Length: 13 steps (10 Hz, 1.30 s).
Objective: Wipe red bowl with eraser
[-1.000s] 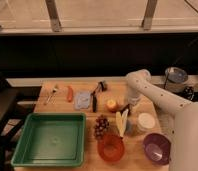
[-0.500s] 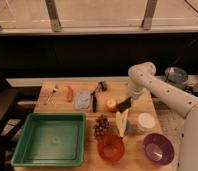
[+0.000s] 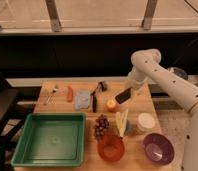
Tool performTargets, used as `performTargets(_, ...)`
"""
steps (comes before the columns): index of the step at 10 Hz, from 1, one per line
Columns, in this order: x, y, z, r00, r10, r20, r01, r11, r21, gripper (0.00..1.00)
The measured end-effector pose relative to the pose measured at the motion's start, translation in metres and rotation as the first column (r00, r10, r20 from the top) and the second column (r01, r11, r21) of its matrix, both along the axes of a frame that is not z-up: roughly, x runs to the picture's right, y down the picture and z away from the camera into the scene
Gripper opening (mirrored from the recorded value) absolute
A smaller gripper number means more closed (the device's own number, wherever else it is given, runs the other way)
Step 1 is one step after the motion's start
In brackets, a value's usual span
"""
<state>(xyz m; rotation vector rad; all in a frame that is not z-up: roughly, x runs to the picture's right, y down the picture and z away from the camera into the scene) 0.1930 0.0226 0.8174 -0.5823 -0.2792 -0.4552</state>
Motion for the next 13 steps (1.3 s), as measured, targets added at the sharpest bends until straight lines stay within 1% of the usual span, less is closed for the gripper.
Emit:
performTargets(1, -0.007, 0.000, -0.008, 1.000, -0.012, 0.012, 0.012, 0.9999, 0.000, 0.00)
performTargets(2, -0.015, 0.004, -0.019, 0.999, -0.031, 0.024, 0.031, 0.9995, -0.003, 0.00)
performTargets(3, -0.021, 0.013, -0.031, 0.998, -0.050, 0.024, 0.050, 0.9988, 0.000, 0.00)
performTargets(5, -0.037, 0.035, -0.053, 0.995, -0.097, 0.015, 0.097, 0.9952, 0.009, 0.00)
performTargets(6, -0.045, 0.048, -0.066, 0.993, -0.120, 0.005, 0.120, 0.9927, 0.011, 0.00)
performTargets(8, -0.053, 0.076, -0.091, 0.990, -0.137, -0.023, 0.137, 0.9906, 0.004, 0.00)
performTargets(10, -0.053, 0.087, -0.101, 0.991, -0.133, -0.033, 0.133, 0.9911, -0.003, 0.00)
performTargets(13, -0.053, 0.087, -0.101, 0.991, -0.133, -0.033, 0.133, 0.9911, -0.001, 0.00)
